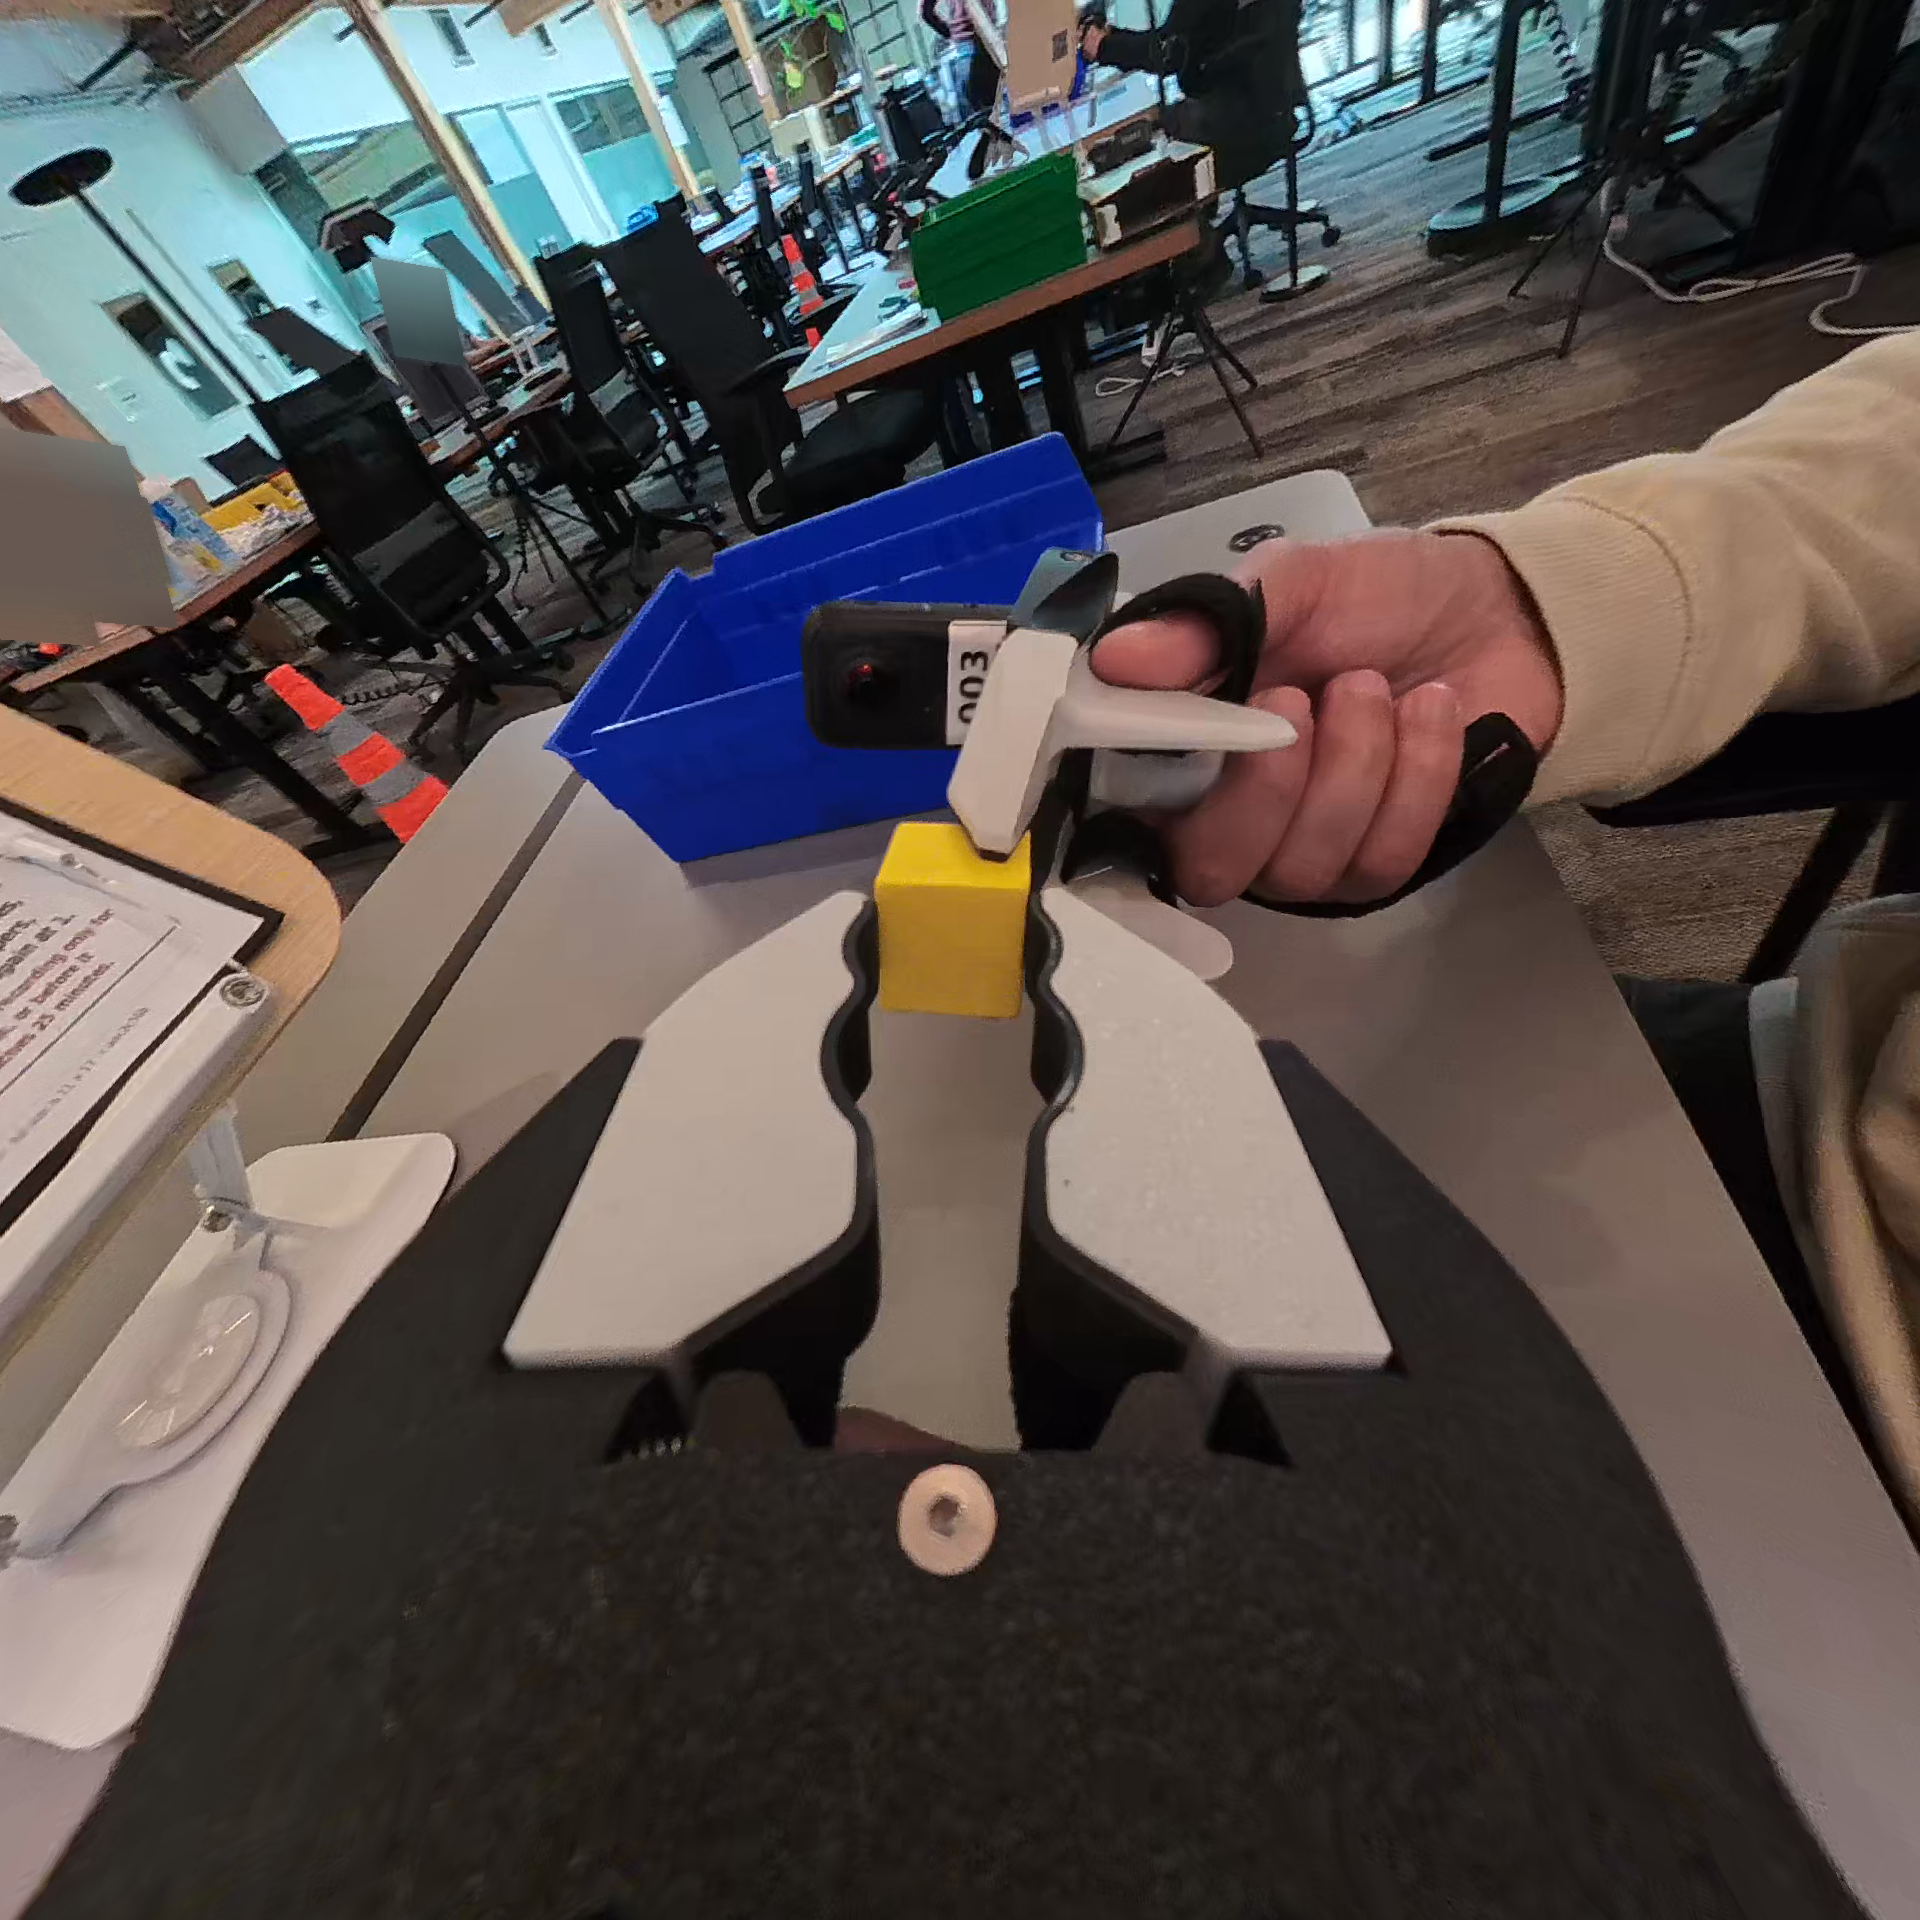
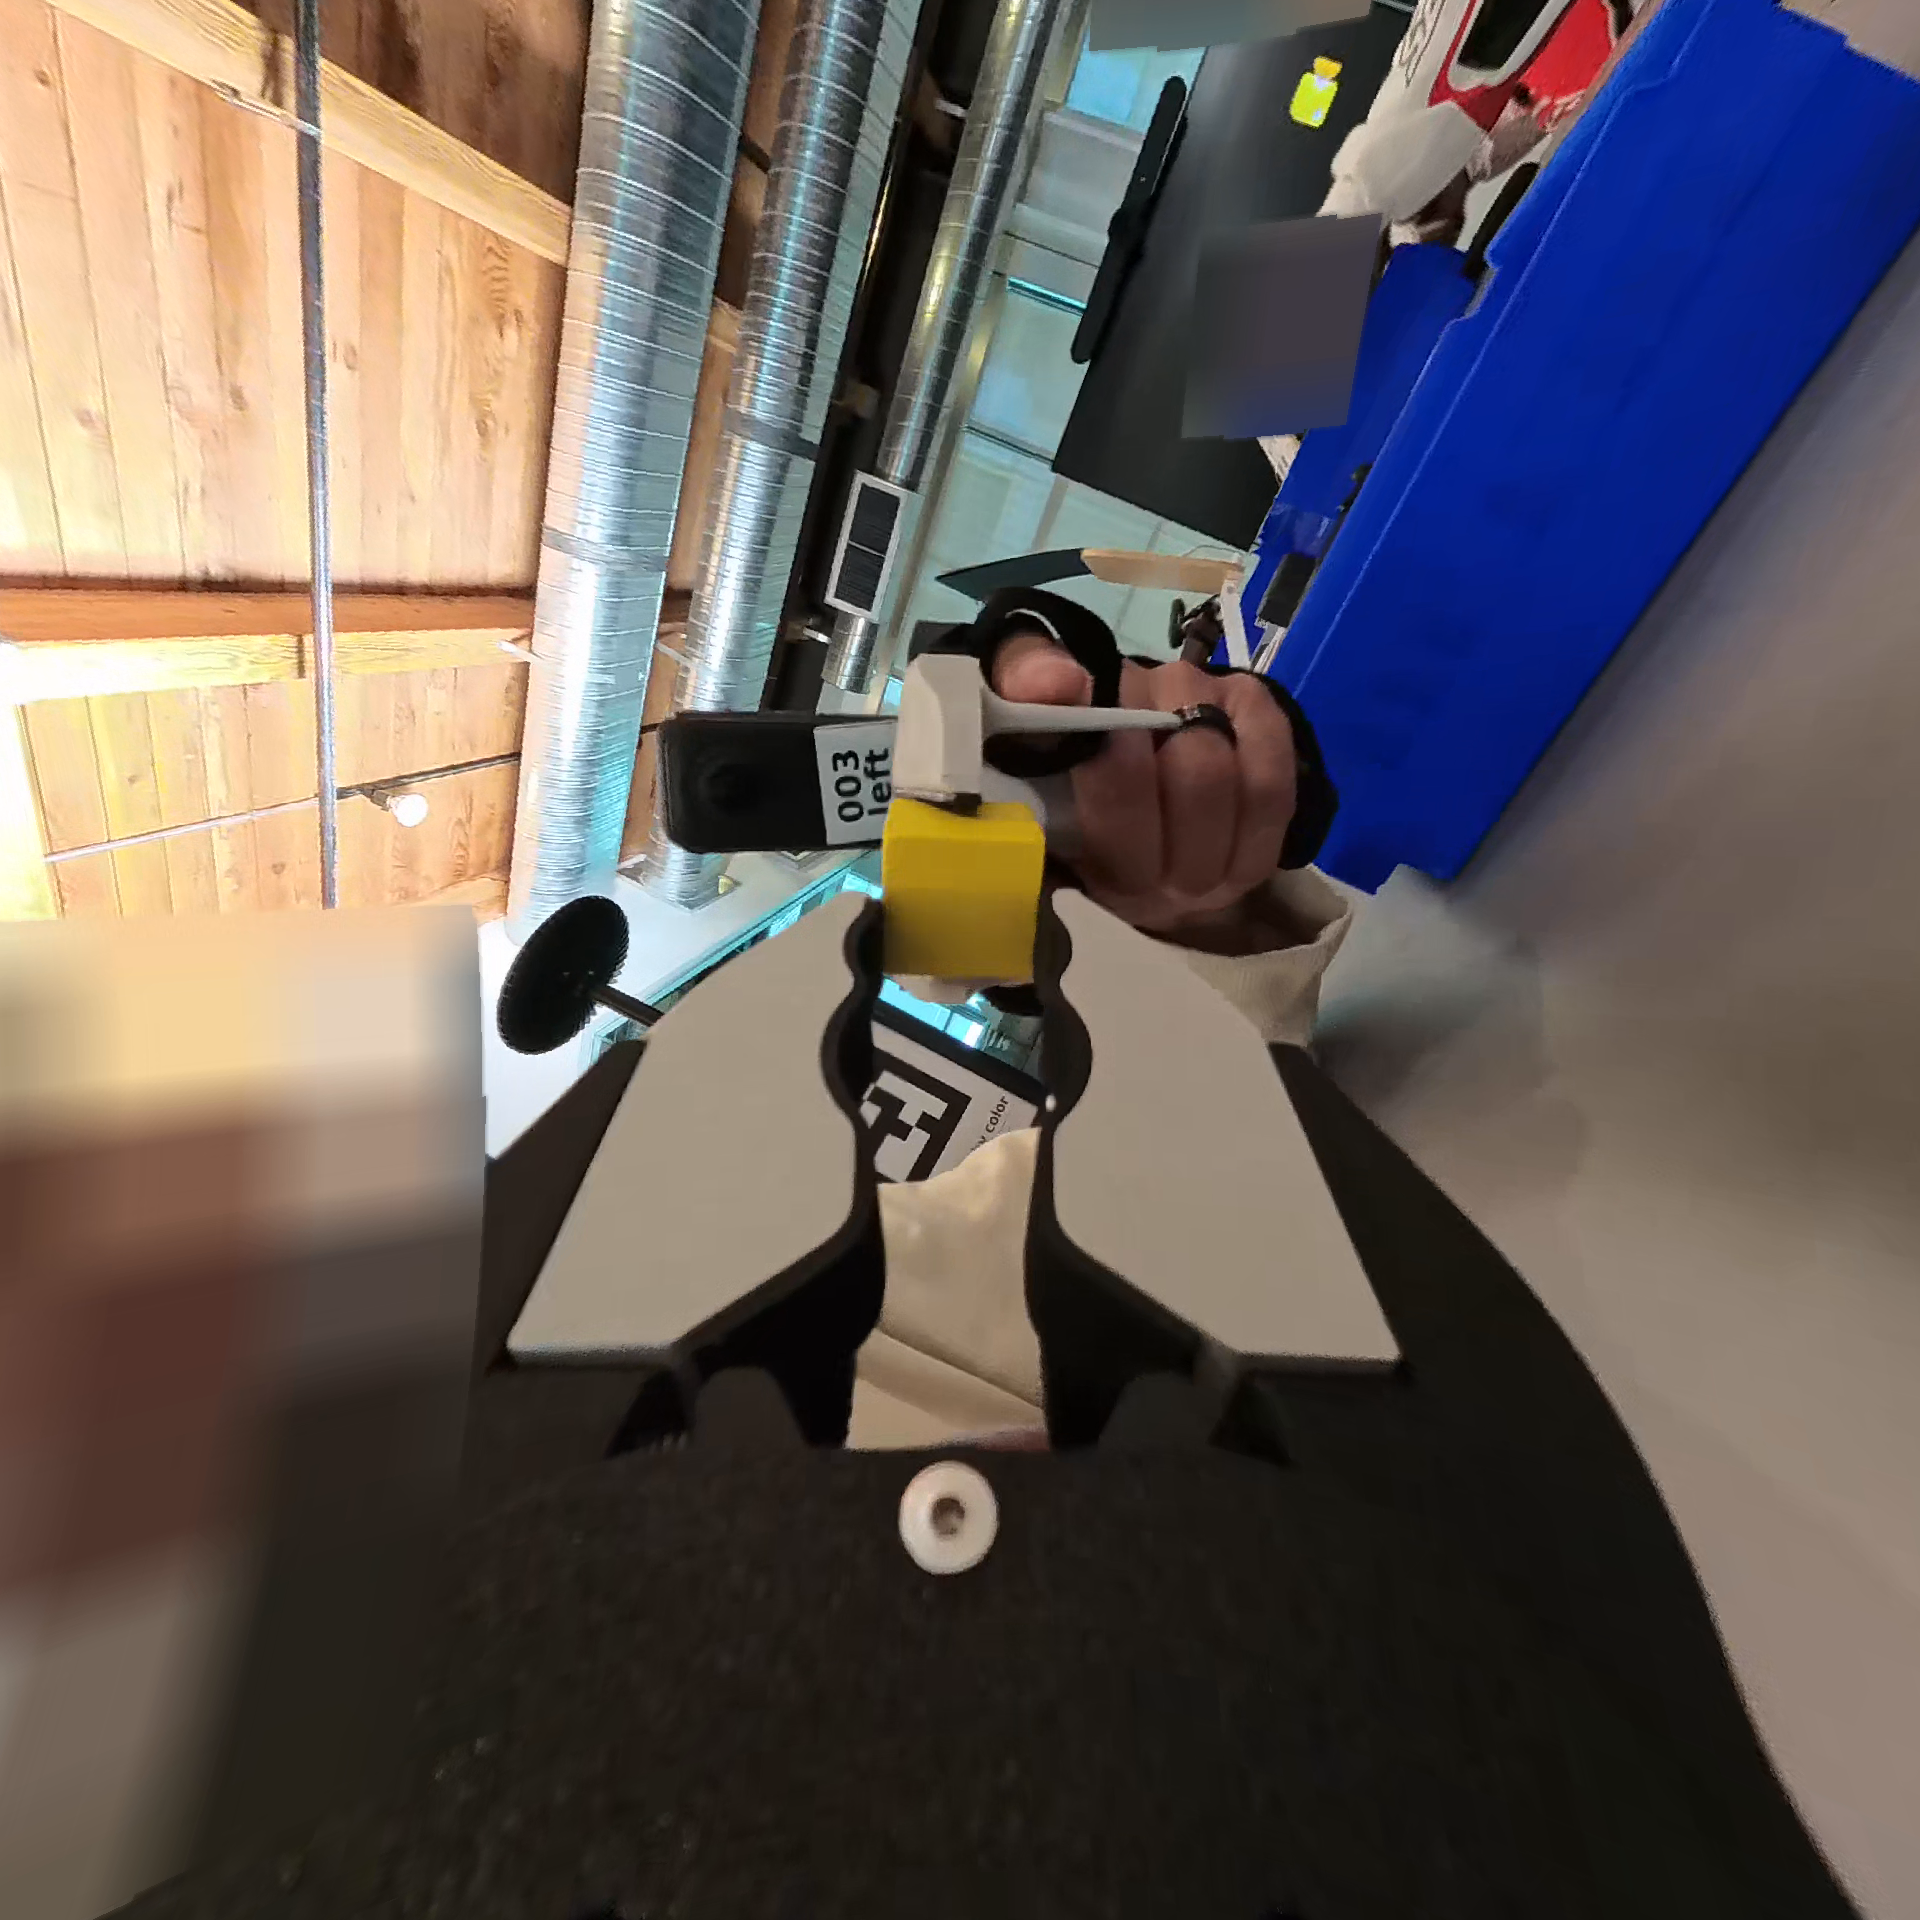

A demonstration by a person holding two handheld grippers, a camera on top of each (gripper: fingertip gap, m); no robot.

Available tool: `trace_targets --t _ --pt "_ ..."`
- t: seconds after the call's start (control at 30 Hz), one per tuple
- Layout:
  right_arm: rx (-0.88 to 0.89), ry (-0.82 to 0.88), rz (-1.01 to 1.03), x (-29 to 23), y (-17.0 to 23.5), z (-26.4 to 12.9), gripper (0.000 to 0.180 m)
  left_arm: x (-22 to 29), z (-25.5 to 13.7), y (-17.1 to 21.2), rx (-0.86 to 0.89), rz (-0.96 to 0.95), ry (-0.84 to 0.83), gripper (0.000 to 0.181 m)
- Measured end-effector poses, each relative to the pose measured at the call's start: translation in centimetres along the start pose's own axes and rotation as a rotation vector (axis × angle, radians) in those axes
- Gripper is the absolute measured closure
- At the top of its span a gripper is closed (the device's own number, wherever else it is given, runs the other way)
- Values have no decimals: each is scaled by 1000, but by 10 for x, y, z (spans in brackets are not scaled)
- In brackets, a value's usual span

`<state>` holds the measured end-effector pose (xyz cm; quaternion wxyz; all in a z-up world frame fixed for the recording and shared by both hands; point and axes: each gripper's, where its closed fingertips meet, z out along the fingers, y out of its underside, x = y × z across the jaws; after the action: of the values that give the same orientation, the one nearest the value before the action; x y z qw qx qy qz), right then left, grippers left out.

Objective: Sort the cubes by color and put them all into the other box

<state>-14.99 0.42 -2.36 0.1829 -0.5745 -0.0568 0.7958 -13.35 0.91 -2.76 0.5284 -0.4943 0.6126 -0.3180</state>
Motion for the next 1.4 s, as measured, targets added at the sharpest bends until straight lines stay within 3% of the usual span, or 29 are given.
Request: trace_targets --t 0.07,0.17,0.33,0.4,0.5,0.57,0.63,0.7,0.77,0.93,1.03,1.27,1.4 --pt "7 14 -18 1 0 -1 152 -1 -1 2 -17 -28 -62 153" --pt "13 50 -85 -2 -1 -7 152 3 -17 14 -123 -173 -188 116" --pt "-14 349 -469 -12 4 -47 152 32 -80 42 -100 -605 -453 120" --pt "14 550 -692 -32 -16 -86 152 44 -99 48 -46 -724 -481 128" --pt "88 941 -896 -71 -71 -173 152 51 -115 57 -30 -811 -474 128" --pt "89 1288 -932 -77 -107 -245 152 47 -120 61 -18 -824 -487 129" --pt "18 1513 -823 -61 -126 -302 152 46 -119 63 -16 -843 -464 129" --pt "-110 1532 -673 -29 -129 -327 152 50 -113 61 -23 -844 -427 130" --pt "-246 1464 -559 2 -120 -327 151 53 -109 62 -51 -812 -431 130" --pt "-680 1507 -460 55 -85 -333 151 58 -103 58 -113 -697 -454 130" --pt "-816 1495 -411 68 -73 -332 151 62 -100 60 -137 -668 -449 129" --pt "-873 1479 -354 74 -71 -328 149 72 -96 66 -168 -691 -405 129" --pt "-700 1578 -506 42 -83 -317 142 71 -98 64 -179 -665 -407 129"
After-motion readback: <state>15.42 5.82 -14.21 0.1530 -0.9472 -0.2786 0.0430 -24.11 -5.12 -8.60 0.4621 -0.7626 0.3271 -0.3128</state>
